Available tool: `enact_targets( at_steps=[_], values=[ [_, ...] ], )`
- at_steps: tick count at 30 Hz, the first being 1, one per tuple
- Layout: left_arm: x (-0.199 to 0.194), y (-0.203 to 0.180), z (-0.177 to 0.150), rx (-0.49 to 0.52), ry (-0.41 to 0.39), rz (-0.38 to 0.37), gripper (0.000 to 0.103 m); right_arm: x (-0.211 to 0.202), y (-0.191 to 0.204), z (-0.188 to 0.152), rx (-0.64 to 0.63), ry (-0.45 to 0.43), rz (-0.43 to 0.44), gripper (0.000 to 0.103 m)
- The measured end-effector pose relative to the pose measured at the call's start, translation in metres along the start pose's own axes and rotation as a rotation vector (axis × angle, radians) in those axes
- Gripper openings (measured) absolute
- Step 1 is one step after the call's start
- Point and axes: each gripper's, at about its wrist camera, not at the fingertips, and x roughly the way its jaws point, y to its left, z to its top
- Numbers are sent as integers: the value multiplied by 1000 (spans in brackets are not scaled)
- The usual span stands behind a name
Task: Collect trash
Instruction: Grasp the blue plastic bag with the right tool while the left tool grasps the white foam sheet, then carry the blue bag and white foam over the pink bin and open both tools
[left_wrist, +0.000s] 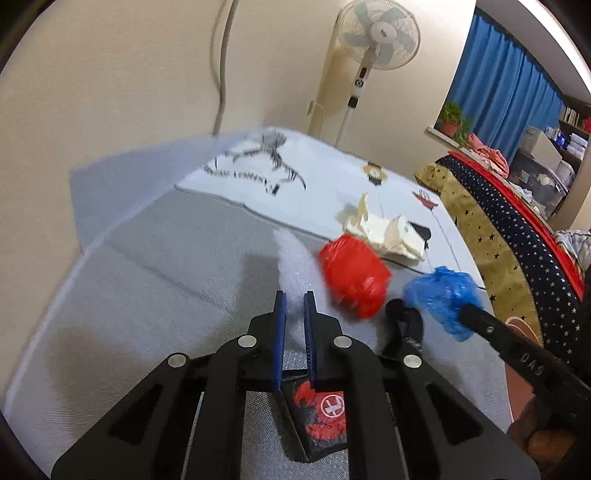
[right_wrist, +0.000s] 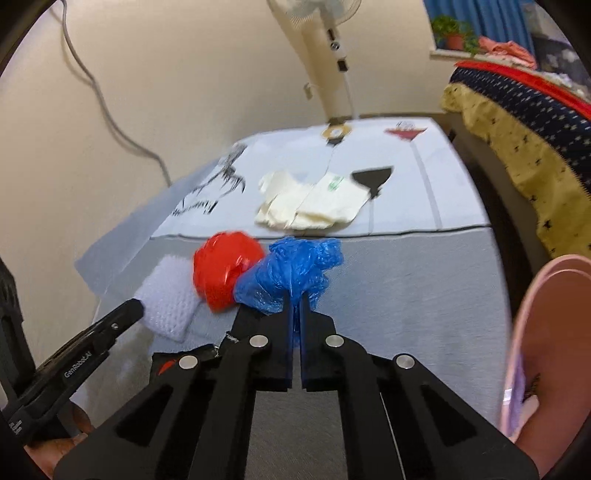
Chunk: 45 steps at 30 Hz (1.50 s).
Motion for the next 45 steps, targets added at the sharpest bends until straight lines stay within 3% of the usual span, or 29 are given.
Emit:
enact_targets(
  at_steps=[9,22,38,45],
  values=[
    [-45,-20,4,67,-90,8,9,-65,-6,0,-15,-106,-55,3],
    [-96,-53,-4,147,-140,-70,9,-152,-36,-2,35,-209,-130,3],
    [-113,-90,-19,221,-154,-163,9,-241,-79,21,32,-275,-234,3],
    [-109,-106,-29,257,-136,-185,9,-240,-111,9,87,-280,-292,3]
  ],
)
